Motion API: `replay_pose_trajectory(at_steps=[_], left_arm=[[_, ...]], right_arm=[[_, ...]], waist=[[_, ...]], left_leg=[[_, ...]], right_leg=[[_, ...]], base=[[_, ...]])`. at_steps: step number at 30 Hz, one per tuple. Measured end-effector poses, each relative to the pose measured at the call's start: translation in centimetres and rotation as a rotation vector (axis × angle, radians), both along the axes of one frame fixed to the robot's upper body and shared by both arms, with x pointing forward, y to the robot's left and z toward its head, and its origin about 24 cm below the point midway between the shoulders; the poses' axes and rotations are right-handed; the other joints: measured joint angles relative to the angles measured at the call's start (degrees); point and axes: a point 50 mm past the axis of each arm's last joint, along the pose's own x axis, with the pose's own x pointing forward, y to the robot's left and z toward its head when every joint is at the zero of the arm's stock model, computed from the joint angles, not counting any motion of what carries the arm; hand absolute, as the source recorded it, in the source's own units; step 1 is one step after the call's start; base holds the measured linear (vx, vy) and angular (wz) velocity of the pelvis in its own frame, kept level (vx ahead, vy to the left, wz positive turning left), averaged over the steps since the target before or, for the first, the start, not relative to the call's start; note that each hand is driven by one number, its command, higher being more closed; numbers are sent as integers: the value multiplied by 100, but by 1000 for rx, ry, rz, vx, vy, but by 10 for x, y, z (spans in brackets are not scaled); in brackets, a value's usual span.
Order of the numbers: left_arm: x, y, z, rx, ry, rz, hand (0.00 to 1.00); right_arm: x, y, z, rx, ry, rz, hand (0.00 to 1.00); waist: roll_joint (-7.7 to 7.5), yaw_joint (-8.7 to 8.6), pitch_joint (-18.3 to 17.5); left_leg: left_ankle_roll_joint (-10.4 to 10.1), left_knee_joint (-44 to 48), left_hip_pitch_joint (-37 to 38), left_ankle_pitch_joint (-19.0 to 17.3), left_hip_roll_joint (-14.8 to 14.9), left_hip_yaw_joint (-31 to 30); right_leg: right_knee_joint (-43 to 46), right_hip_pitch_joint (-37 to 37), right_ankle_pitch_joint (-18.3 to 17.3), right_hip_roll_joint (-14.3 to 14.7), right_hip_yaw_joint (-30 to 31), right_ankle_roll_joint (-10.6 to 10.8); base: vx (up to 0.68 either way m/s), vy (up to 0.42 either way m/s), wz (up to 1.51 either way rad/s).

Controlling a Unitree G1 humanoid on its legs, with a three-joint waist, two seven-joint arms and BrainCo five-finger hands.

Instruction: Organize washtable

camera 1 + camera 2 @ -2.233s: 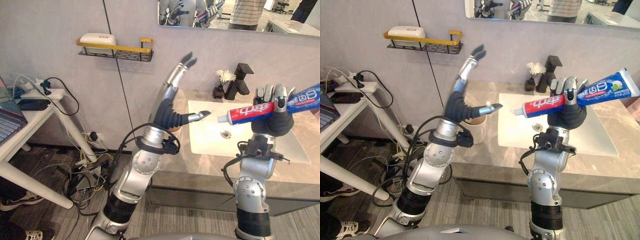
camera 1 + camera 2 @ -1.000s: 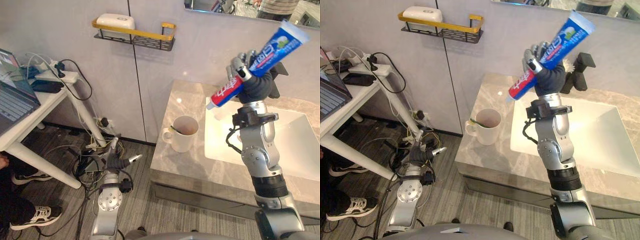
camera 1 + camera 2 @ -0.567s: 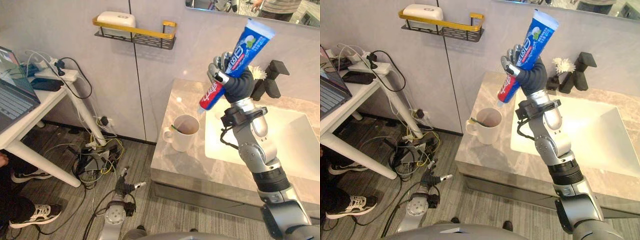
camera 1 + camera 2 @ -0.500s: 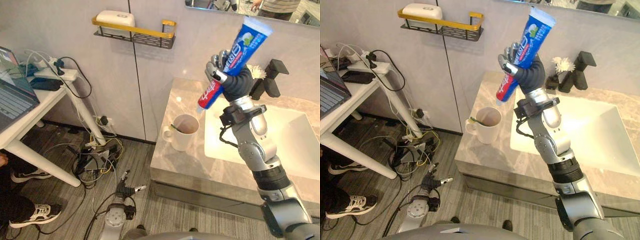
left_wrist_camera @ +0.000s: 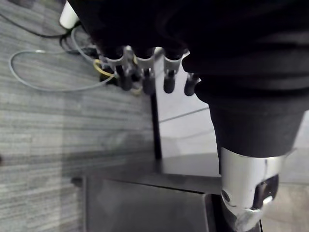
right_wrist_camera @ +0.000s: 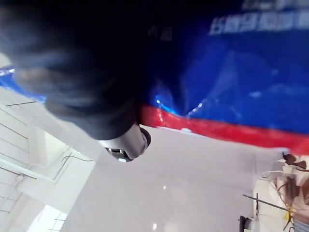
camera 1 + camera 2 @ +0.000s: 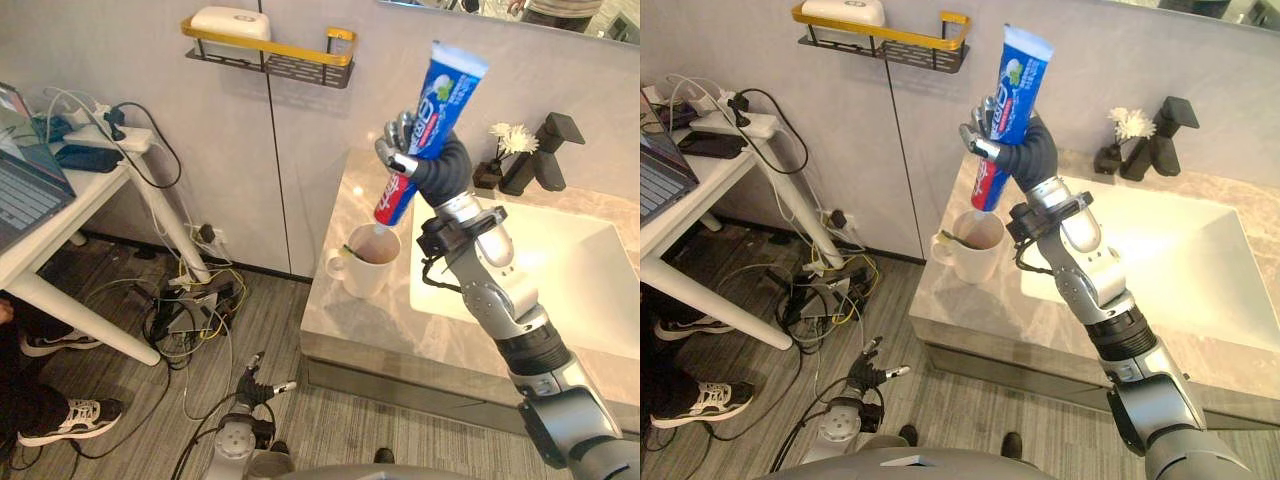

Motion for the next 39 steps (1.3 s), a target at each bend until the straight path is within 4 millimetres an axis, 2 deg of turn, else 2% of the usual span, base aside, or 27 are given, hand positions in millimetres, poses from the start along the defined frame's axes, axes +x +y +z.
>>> replay_pose_trajectory(at_steps=[4, 21, 29, 39], left_arm=[[-5, 0, -6, 2, 31, 5, 0], [-4, 1, -5, 5, 26, 11, 0], [-4, 1, -5, 6, 26, 14, 0], [-4, 3, -5, 14, 23, 29, 0]], right_arm=[[2, 2, -5, -12, 27, -2, 100], [2, 2, -6, -21, 25, -17, 100], [0, 0, -24, -8, 89, -24, 100], [-4, -1, -29, -10, 100, -15, 100]], waist=[[-1, 4, 1], [-53, 84, 122], [-58, 93, 125], [-114, 92, 236]], left_leg=[[0, 0, -10, 0, 0, -9], [0, 37, -133, 0, -3, -28], [0, 62, -141, -2, -3, -33], [0, 87, -149, -2, -2, -35]], right_leg=[[0, -5, 0, 0, -7, 0], [23, -108, 0, -2, -19, 0], [41, -109, -1, -3, -21, 0], [60, -116, -1, -3, -15, 0]], base=[[0, 0, 0], [1, 0, 0], [1, 0, 0], [0, 0, 0]])
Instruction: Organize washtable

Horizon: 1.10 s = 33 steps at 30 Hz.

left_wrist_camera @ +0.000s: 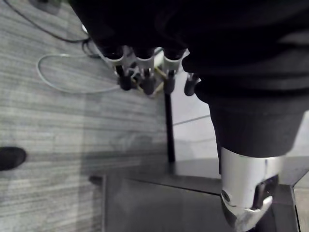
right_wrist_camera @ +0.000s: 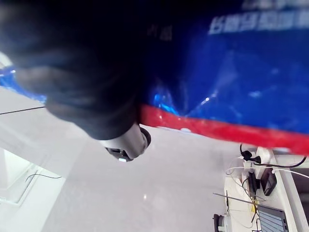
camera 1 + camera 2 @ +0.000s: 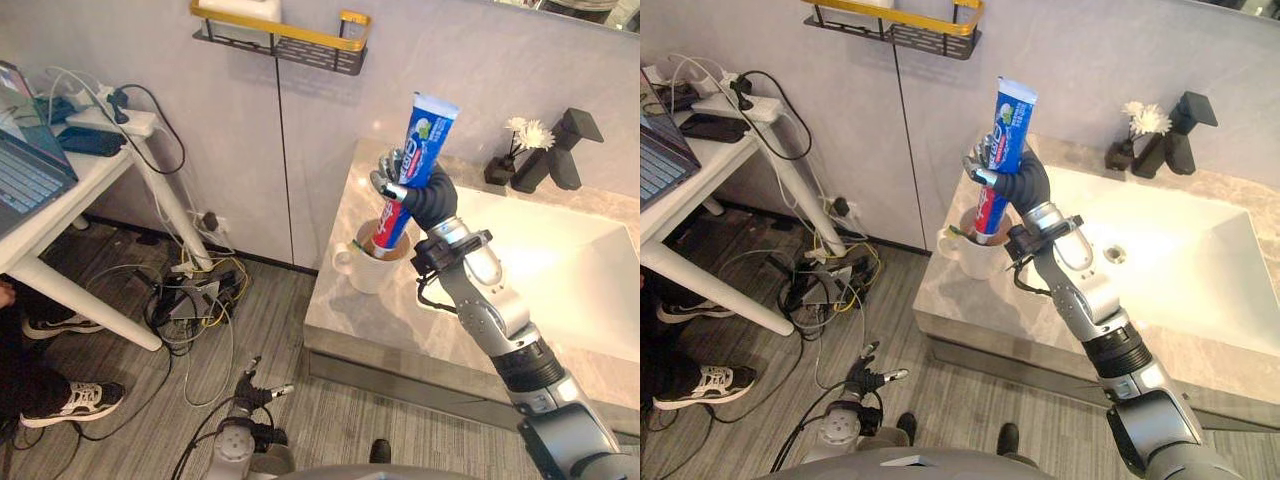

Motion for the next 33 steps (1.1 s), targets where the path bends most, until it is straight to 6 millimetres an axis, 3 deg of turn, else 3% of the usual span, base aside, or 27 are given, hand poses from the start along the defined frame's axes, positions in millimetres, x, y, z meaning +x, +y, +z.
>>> replay_pose_trajectory(at_steps=[33], left_arm=[[0, 4, 1, 4, -6, 22, 0]], right_arm=[[-5, -7, -18, -41, 37, -41, 100]], waist=[[-14, -6, 188]], left_leg=[[0, 66, -86, -1, -1, 10]], right_leg=[[94, -117, 0, -2, 19, 0]], base=[[0, 0, 0]])
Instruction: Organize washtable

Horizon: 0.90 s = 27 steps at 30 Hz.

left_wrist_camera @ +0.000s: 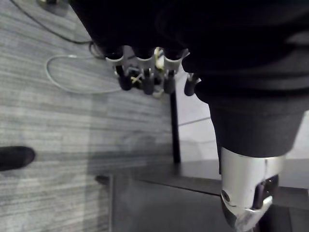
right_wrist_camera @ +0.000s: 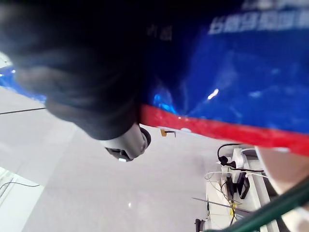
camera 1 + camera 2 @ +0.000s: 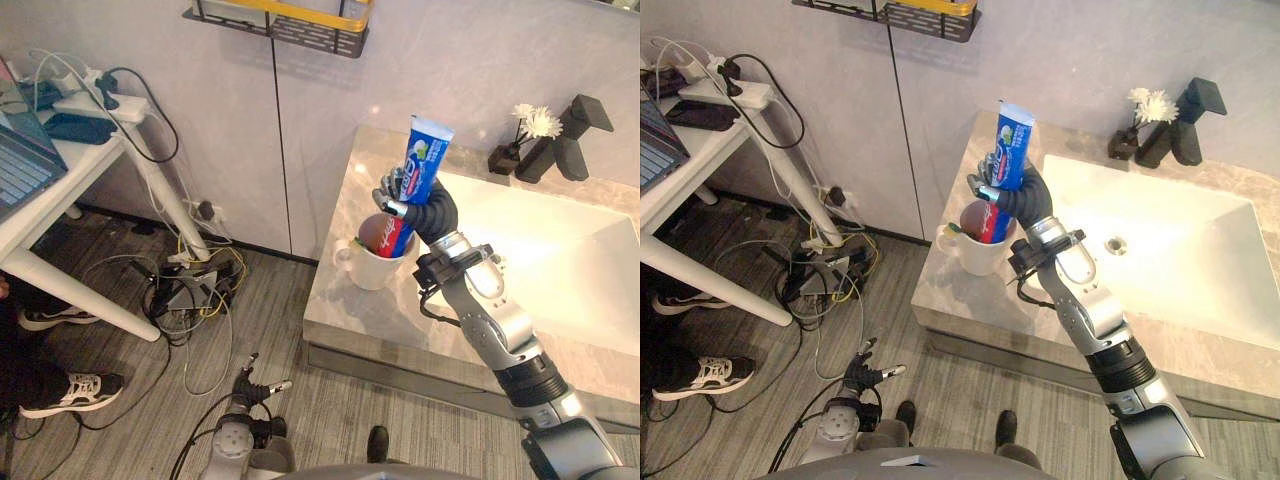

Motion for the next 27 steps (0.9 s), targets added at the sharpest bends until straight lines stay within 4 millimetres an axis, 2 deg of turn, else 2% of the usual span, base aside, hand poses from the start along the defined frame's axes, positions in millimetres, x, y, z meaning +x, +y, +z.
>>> replay_pose_trajectory(at_steps=[12, 13, 22, 27], left_arm=[[0, 2, 0, 1, -1, 13, 0], [0, 2, 0, 1, -1, 14, 0], [-1, 4, 0, 5, -2, 23, 0], [0, 4, 0, 6, -3, 23, 0]], right_arm=[[-2, -3, -8, -3, 30, -20, 100], [-3, -3, -9, -3, 31, -20, 0], [-3, -3, -8, -2, 31, -20, 0], [-9, 0, 3, 16, -22, 1, 0]], waist=[[4, 0, 2], [4, 0, 3], [9, 2, 6], [25, 1, 17]], left_leg=[[0, 6, -2, 0, 0, 3], [0, 8, -2, 0, 0, 3], [-1, 14, -2, 0, 0, 6], [-1, 16, -1, -1, 0, 8]], right_leg=[[0, -2, 0, 0, 3, 0], [0, -2, 0, 0, 4, 0], [1, -2, 0, 0, 6, -1], [2, -2, 0, 0, 8, -1]], base=[[0, 0, 0], [0, 0, 0], [0, 0, 0], [0, 0, 0]])
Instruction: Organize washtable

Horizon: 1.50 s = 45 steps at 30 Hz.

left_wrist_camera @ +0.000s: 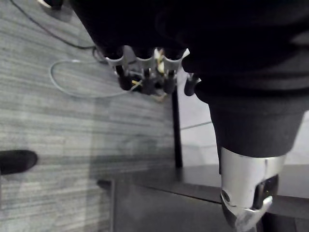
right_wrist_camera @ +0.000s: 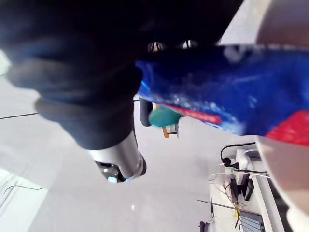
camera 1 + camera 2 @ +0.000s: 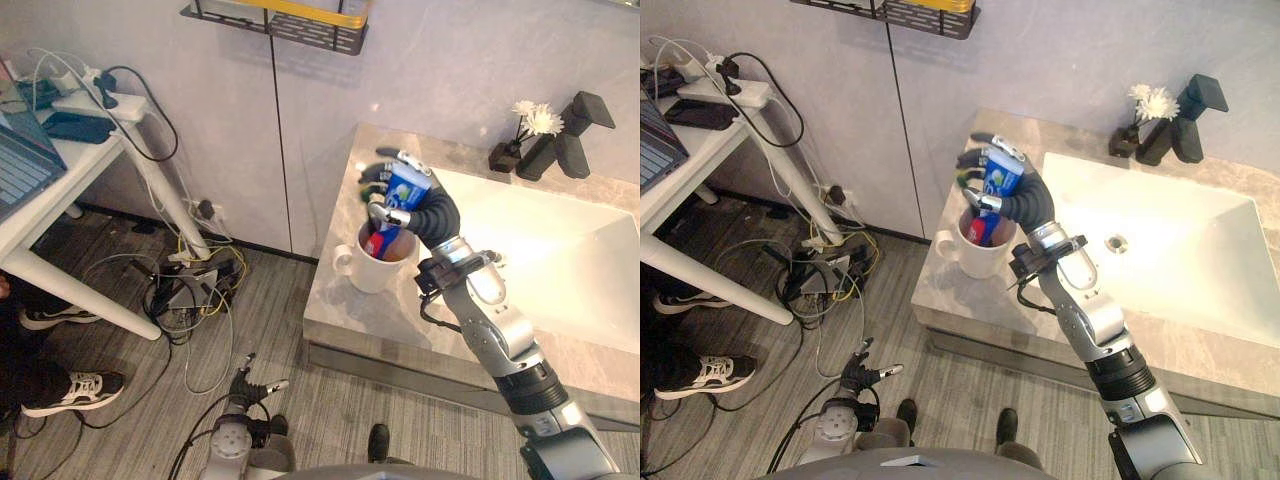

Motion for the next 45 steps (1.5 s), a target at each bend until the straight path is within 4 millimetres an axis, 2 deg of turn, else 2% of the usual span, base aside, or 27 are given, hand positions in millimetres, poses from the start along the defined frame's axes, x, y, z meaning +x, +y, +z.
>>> replay_pose_trajectory(at_steps=[12, 17, 21, 25, 30, 33, 37, 41, 43, 45], left_arm=[[1, 0, 1, 1, -3, 0, 0], [2, 3, 2, 4, -11, 16, 0], [1, 10, 3, 14, -14, 47, 0], [0, 11, 3, 16, -15, 55, 0], [-1, 12, 1, 21, -4, 56, 0], [-4, 11, -2, 21, 17, 45, 0], [-5, 10, -5, 18, 31, 40, 0], [-12, 10, -12, 28, 76, 30, 0], [-16, 9, -15, 32, 94, 35, 0], [-19, 7, -19, 30, 113, 38, 0]], right_arm=[[-1, -1, 0, 43, 3, -10, 0], [-5, -20, 9, 86, -39, -85, 0], [-14, -43, 32, 152, -165, -177, 0], [-27, -70, 46, 208, -257, -293, 0], [-35, -84, 54, 241, -323, -356, 0], [-51, -92, 61, 253, -389, -387, 0], [-66, -109, 66, 275, -459, -476, 0], [-94, -138, 56, 334, -473, -667, 0], [-118, -162, 41, 394, -472, -857, 0], [-132, -175, 28, 432, -440, -978, 0]], waist=[[-1, -4, -1], [-1, -10, -1], [0, -106, -3], [12, -131, -12], [42, -282, -65], [118, -294, -263], [145, -300, -306], [141, -376, -451], [137, -481, -495], [140, -530, -570]], left_leg=[[-1, 5, 4, -1, -2, 38], [2, 3, 24, -3, -7, 62], [2, 3, 40, -3, -7, 86], [5, -10, 95, -5, -7, 178], [13, -10, 124, -10, -7, 238], [12, -17, 129, -11, -6, 277], [17, -41, 202, -14, -7, 359], [20, -78, 203, -16, -11, 391], [13, -75, 216, -21, -9, 428], [3, -77, 211, -29, -7, 484]], right_leg=[[5, -1, 1, -2, 8, -1], [20, -1, 2, -7, 19, -1], [25, 2, 8, -7, 32, -6], [24, 2, 22, -6, 107, -1], [20, -4, 44, -6, 152, 1], [17, -24, 47, -3, 180, 2], [16, -17, 70, 4, 277, 7], [11, -69, 75, 7, 318, 10], [6, -106, 73, 13, 349, 9], [-3, -151, 72, 18, 394, 6]], base=[[0, 0, 0], [0, 0, 0], [0, 0, 0], [-6, 4, -10], [-8, 3, -6], [12, -1, -4], [-15, 2, -12], [-12, -3, -7], [-11, -4, -9], [5, -3, -18]])
